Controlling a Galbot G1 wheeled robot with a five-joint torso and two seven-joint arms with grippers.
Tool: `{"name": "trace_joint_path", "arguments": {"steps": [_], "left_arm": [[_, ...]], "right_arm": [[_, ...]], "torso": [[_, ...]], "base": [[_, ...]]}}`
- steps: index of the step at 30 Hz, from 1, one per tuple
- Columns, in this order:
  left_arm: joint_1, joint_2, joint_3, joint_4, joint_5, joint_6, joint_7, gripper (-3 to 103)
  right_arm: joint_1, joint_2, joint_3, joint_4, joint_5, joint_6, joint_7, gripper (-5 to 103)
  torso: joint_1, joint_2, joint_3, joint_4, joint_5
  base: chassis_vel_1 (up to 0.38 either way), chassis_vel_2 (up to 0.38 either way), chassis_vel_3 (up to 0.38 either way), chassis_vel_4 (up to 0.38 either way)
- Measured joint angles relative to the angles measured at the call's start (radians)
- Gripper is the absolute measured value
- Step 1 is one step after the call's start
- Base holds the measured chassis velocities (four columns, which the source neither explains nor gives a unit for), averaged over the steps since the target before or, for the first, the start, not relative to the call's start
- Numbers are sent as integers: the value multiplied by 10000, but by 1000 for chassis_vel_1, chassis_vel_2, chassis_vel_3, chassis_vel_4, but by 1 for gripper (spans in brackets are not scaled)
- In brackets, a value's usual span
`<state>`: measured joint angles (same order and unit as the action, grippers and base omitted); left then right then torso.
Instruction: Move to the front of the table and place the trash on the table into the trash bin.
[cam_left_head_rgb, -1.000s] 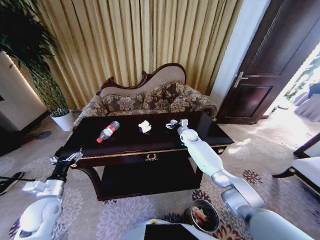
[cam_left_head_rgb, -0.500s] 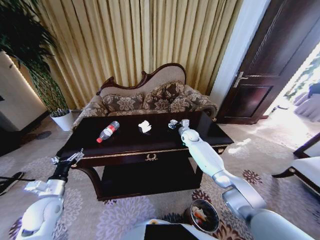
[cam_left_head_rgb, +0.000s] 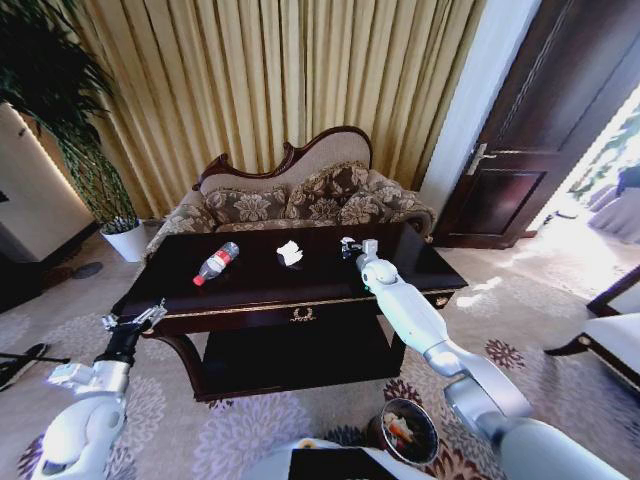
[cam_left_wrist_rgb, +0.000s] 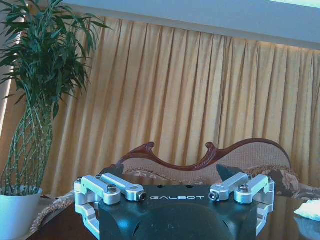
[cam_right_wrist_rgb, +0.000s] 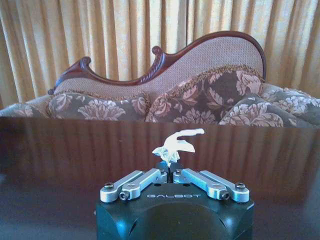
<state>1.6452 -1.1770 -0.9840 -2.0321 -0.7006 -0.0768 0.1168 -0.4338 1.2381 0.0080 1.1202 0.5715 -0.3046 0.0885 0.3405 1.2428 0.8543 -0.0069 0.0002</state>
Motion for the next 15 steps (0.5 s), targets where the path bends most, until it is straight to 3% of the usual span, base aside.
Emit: {"name": "trace_joint_path", "arguments": {"steps": [15], "left_arm": [[-3, -22, -6, 60, -2, -46, 35, 100]], "right_arm": [[-747, -657, 999, 2538, 1024, -423, 306, 0]], "torso": [[0, 0, 0, 0, 0]], "base": [[0, 0, 0, 0]]}}
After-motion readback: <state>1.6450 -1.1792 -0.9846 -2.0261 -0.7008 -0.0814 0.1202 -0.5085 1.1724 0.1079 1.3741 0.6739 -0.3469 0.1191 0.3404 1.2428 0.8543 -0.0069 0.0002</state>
